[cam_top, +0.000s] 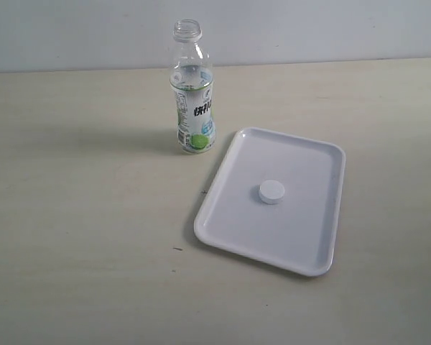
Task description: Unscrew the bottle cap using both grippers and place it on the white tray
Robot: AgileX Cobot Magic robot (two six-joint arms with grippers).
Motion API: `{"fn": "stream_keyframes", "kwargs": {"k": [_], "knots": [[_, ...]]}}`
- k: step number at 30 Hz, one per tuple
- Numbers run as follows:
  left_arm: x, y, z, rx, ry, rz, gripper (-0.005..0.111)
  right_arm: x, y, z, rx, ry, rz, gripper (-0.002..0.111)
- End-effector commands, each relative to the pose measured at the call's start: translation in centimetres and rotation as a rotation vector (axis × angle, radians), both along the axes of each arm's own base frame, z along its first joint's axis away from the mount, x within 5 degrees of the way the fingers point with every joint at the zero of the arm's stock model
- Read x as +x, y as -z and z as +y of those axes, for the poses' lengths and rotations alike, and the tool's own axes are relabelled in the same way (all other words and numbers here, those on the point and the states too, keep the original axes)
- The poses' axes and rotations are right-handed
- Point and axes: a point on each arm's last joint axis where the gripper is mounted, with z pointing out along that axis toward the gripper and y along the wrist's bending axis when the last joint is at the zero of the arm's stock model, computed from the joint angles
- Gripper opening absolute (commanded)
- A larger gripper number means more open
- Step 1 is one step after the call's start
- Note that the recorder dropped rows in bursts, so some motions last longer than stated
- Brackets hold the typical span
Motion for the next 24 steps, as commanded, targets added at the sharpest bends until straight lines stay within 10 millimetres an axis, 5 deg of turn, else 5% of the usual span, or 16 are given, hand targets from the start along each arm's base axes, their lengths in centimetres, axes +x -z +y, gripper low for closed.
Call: {"fn": "stream_keyframes", "kwargs": {"k": [1, 11, 24], "knots": [[-0.1, 0.0, -0.3, -0.044, 0.04, -0.004, 0.0, 0.0, 0.0, 0.0, -0.003, 0.005, -0.01, 0.0], [-0.2, -0.6, -0.1, -0.291, 0.069, -0.003, 0.0, 0.0, 0.0, 0.0, -0.003, 0.005, -0.01, 0.0], [0.2, 0.3, 1.4, 0.094, -0.171, -0.001, 0.0, 0.0, 0.0, 0.0, -0.003, 0.005, -0.012, 0.0]]}}
